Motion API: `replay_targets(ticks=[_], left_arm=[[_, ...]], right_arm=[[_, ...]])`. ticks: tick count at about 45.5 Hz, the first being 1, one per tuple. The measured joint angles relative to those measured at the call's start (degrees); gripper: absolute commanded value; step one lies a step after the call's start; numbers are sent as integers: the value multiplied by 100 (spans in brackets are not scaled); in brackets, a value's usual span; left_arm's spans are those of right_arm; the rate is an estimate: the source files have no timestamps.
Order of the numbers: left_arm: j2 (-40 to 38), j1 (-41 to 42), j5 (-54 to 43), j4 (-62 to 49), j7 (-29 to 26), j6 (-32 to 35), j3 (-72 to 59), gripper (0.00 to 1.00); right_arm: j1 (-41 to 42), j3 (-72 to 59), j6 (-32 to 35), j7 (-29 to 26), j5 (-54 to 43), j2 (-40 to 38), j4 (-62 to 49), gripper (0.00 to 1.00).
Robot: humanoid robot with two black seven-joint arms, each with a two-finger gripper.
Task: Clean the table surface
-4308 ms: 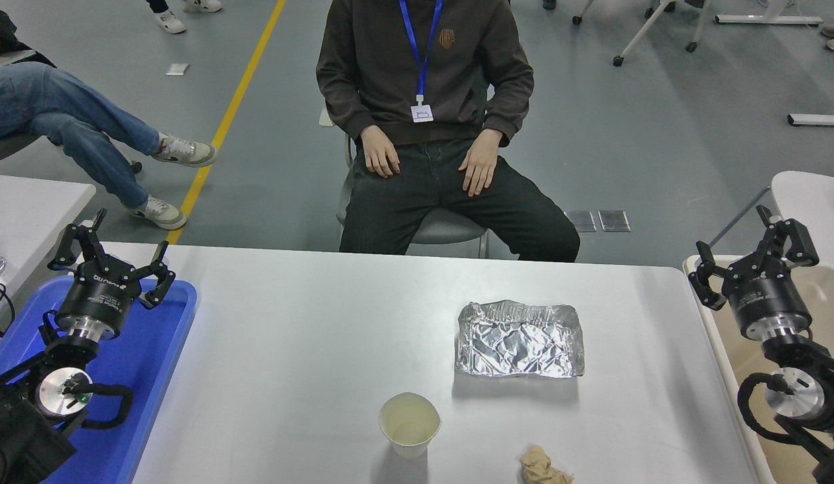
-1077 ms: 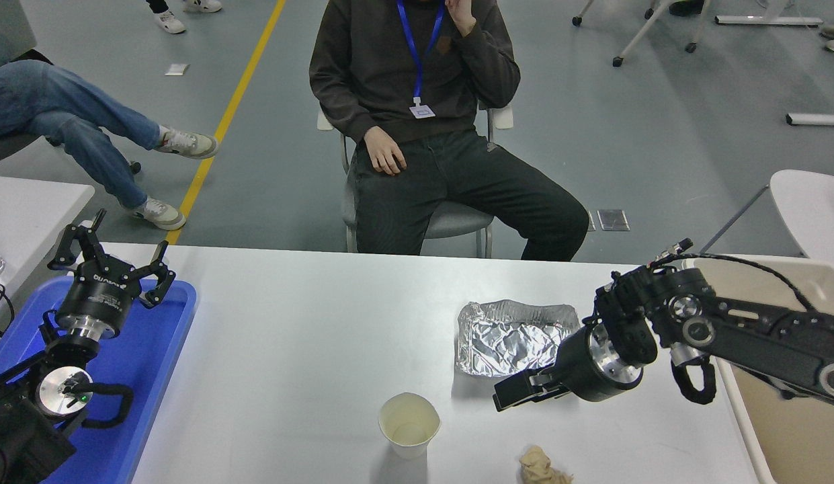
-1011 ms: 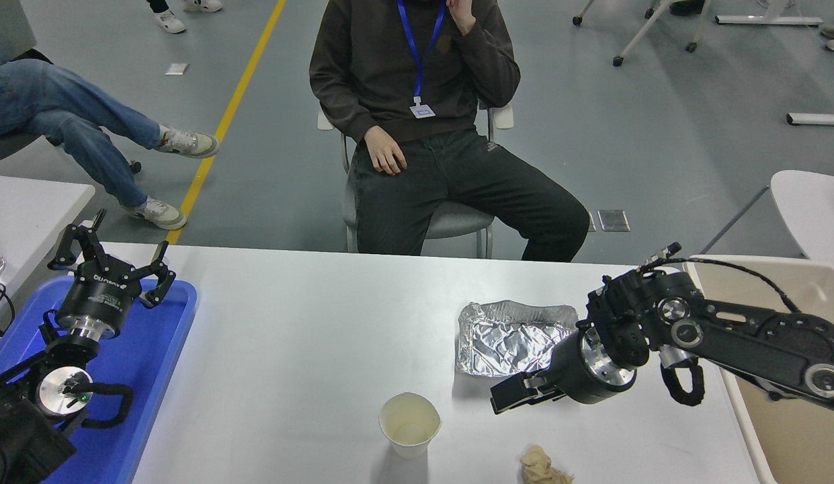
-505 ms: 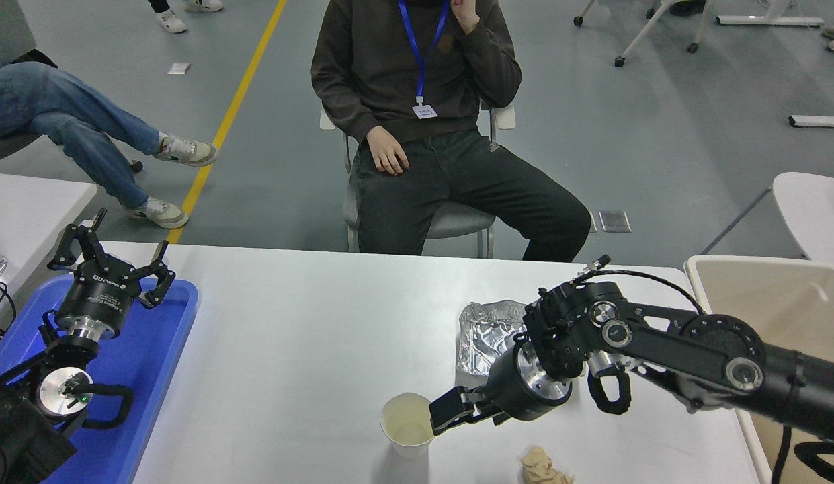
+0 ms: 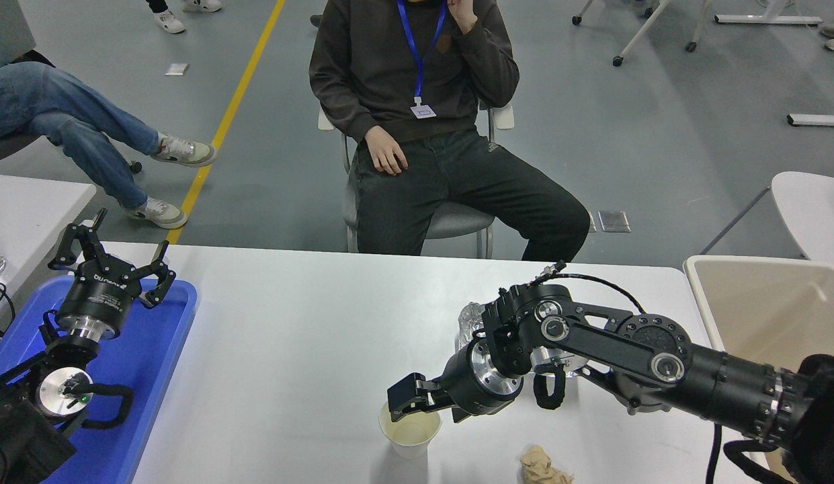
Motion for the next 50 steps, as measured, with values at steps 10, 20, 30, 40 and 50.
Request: replay_targets(ticks=[10, 20, 30, 40, 50], left_arm=[[0, 0, -1, 0, 0, 0, 0, 100], [0, 0, -2, 0, 0, 0, 0, 100], [0, 0, -2, 0, 0, -1, 0, 100], [0, 0, -1, -1, 0, -5, 0, 100], [0, 0, -1, -1, 0, -5, 0, 100]], right_arm=[[-78, -38, -28, 12, -401, 95, -121, 99], [-186, -50, -37, 28, -733, 149, -155, 76], [-261, -80, -23, 63, -1011, 177, -138, 29], [-373, -106, -14, 122, -1186, 231, -113, 0], [-428, -62, -14, 145, -1255, 266, -107, 0]])
